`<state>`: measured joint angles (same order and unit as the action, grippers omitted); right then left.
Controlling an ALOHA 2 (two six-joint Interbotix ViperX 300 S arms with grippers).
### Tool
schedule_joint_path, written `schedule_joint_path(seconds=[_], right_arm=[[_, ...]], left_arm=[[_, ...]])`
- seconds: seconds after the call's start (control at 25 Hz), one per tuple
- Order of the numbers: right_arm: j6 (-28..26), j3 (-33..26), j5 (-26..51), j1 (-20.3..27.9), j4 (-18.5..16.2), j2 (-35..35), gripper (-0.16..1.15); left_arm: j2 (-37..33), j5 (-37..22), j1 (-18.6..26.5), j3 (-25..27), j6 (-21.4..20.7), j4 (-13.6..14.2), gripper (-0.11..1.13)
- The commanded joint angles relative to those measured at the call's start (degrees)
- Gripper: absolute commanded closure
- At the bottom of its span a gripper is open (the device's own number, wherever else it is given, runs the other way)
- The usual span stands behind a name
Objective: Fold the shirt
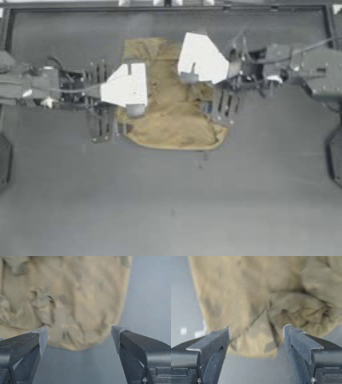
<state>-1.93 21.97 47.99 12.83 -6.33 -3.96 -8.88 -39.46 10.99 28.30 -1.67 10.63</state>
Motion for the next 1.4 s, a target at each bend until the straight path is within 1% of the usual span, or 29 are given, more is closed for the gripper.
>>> schedule_joint_path(seconds=[0.04, 0.2, 0.32, 0.44, 0.76, 1.04, 1.24, 1.4], right_arm=[[2.2, 0.9, -1.0, -1.8, 0.8, -2.6, 0.04], [2.6, 4.6, -4.5, -2.6, 1.3, -4.7, 0.04], [2.5, 8.2, -8.9, -3.2, 1.8, -5.7, 0.04], [2.5, 11.0, -11.7, -3.6, 2.2, -5.7, 0.04], [1.9, 14.9, -18.9, -4.0, 2.3, -4.4, 0.04], [1.8, 15.4, -19.3, -4.7, 2.2, -0.4, 0.04], [1.8, 15.4, -19.5, -4.6, 2.0, 1.8, 0.04], [1.8, 15.5, -20.3, -4.6, 1.9, 2.5, 0.04]], left_arm=[[-1.4, -0.4, -1.3, 0.3, 0.3, 1.1, 0.00], [-0.5, 1.6, -2.0, 2.0, 0.4, 1.2, 0.00], [-0.3, 5.4, -2.2, 3.8, 0.6, 1.2, 0.00], [-0.3, 9.8, -2.2, 5.9, 0.8, 1.1, 0.00], [2.2, 16.9, -2.4, 10.2, 1.1, 1.1, 0.00], [6.2, 18.9, -2.3, 10.1, 0.9, 1.2, 0.00], [8.6, 18.9, -2.4, 9.4, 0.6, 1.4, 0.01], [10.5, 18.7, -2.1, 8.3, 0.9, 2.9, 0.01]])
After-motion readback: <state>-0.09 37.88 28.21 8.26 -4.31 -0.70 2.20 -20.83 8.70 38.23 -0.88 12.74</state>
